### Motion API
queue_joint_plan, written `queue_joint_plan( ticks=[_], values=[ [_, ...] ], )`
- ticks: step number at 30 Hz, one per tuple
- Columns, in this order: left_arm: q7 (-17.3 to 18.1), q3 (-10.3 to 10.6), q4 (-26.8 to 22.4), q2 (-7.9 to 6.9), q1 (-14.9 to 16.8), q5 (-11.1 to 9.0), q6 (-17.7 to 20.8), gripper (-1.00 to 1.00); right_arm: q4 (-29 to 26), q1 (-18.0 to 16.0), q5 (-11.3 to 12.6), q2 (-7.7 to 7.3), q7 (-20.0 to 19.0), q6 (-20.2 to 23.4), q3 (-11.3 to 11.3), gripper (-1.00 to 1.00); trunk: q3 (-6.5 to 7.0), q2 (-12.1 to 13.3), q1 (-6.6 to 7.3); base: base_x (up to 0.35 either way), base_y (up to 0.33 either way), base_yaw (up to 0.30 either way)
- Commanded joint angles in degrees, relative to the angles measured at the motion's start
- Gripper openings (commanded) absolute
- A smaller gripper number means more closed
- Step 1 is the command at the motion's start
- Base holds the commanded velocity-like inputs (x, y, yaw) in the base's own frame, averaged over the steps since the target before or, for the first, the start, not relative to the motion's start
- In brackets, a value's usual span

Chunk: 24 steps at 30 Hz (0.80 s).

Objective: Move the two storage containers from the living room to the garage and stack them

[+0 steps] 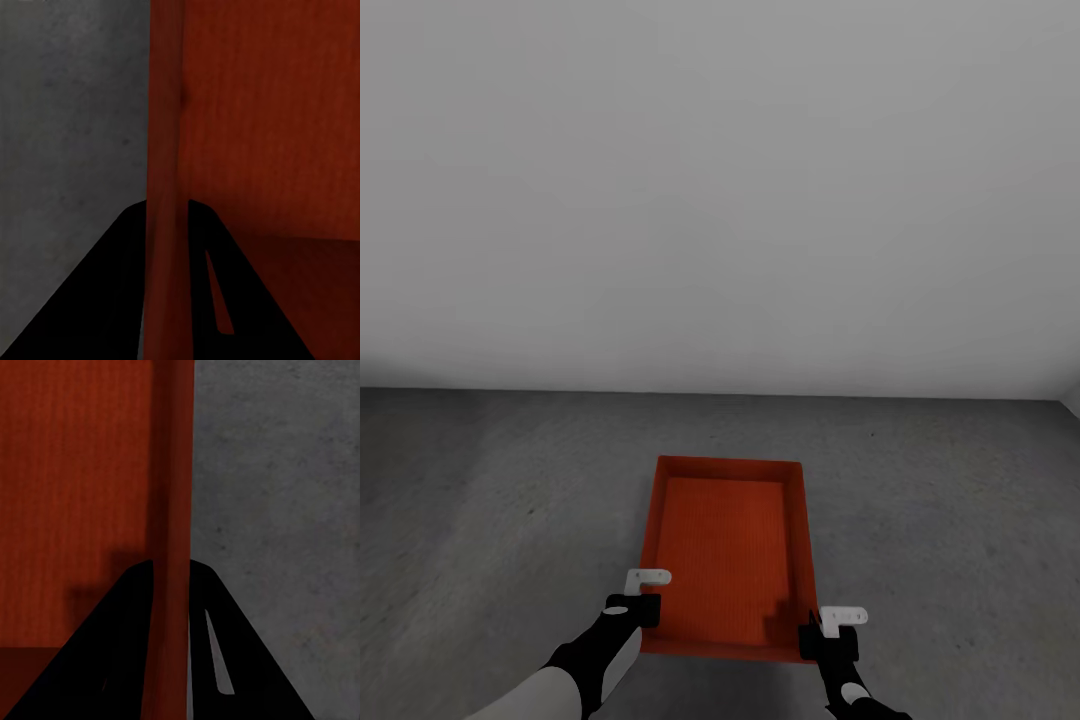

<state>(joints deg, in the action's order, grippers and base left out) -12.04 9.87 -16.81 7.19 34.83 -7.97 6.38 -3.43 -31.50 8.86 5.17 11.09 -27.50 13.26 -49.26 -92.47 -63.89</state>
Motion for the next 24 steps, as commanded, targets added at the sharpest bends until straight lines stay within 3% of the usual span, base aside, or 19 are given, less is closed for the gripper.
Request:
queue_joint_plan(
  ticks=[1, 8, 18, 24],
  values=[
    [-0.6, 0.1, 0.1, 0.29, 0.0, -1.4, 0.4, -1.0, -2.0, -0.1, 0.5, 0.01, -0.1, -0.5, 1.2, -1.0, -0.04, 0.0, 0.01, 0.0, 0.0, 0.0],
    [-0.6, 0.1, 0.1, 0.3, 0.0, -1.4, 0.4, -1.0, -2.0, -0.1, 0.5, 0.01, -0.1, -0.5, 1.2, -1.0, -1.12, -2.4, -1.31, 0.0, 0.0, 0.0],
    [-0.6, 0.1, 0.1, 0.31, 0.0, -1.4, 0.4, -1.0, -2.0, -0.1, 0.5, 0.01, -0.1, -0.5, 1.2, -1.0, -1.12, -2.4, -1.31, 0.0, 0.0, 0.0],
    [-0.6, 0.1, 0.1, 0.35, 0.0, -1.4, 0.4, -1.0, -2.0, -0.1, 0.5, 0.01, -0.1, -0.5, 1.2, -1.0, -2.19, -4.8, -2.63, 0.0, 0.0, 0.0]
  ],
)
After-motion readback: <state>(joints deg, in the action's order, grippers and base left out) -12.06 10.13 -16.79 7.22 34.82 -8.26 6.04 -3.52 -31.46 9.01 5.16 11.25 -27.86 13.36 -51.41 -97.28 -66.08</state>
